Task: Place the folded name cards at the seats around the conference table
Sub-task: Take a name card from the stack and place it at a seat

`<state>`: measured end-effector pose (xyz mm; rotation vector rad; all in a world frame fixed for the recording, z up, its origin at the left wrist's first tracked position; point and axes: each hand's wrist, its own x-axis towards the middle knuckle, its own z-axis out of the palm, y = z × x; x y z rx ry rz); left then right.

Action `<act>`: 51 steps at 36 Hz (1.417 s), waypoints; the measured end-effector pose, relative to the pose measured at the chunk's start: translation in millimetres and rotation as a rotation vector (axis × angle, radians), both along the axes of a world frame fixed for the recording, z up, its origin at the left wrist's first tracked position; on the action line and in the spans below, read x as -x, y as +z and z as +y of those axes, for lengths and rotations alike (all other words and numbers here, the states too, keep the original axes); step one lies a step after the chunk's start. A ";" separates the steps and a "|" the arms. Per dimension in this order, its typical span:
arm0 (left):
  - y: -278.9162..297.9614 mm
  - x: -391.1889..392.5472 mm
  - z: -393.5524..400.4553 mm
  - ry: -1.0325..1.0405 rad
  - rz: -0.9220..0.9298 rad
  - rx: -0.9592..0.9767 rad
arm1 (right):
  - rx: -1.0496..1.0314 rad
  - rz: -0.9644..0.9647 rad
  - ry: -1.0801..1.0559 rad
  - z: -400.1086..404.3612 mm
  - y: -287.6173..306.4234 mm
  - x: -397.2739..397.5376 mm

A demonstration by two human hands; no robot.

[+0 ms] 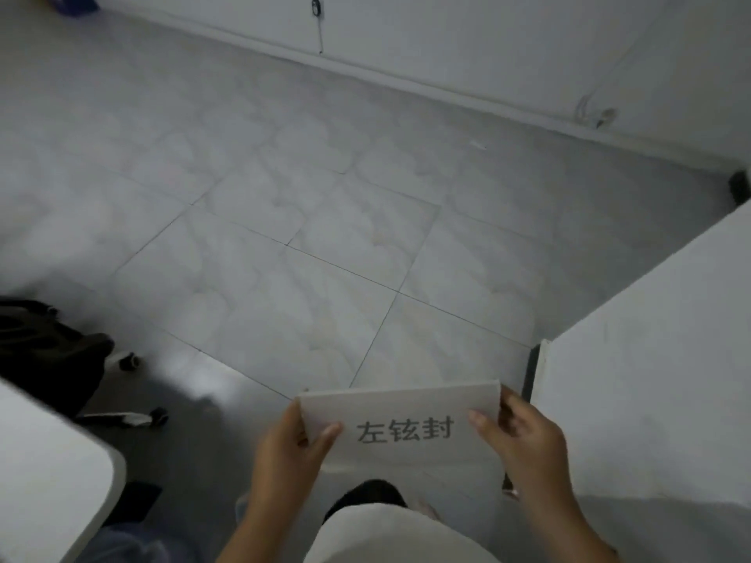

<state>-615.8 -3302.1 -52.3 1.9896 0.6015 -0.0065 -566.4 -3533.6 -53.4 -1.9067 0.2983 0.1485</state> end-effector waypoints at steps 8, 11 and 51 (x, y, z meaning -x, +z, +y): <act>-20.4 -69.1 62.9 0.241 0.052 0.035 | -0.009 0.051 0.216 73.9 -17.9 -126.7; -23.1 -107.8 98.9 0.342 0.014 0.036 | -0.004 0.031 0.274 123.7 -18.7 -182.2; -11.5 -417.2 654.2 1.371 -0.046 0.056 | -0.119 0.128 1.306 883.7 -12.4 -600.8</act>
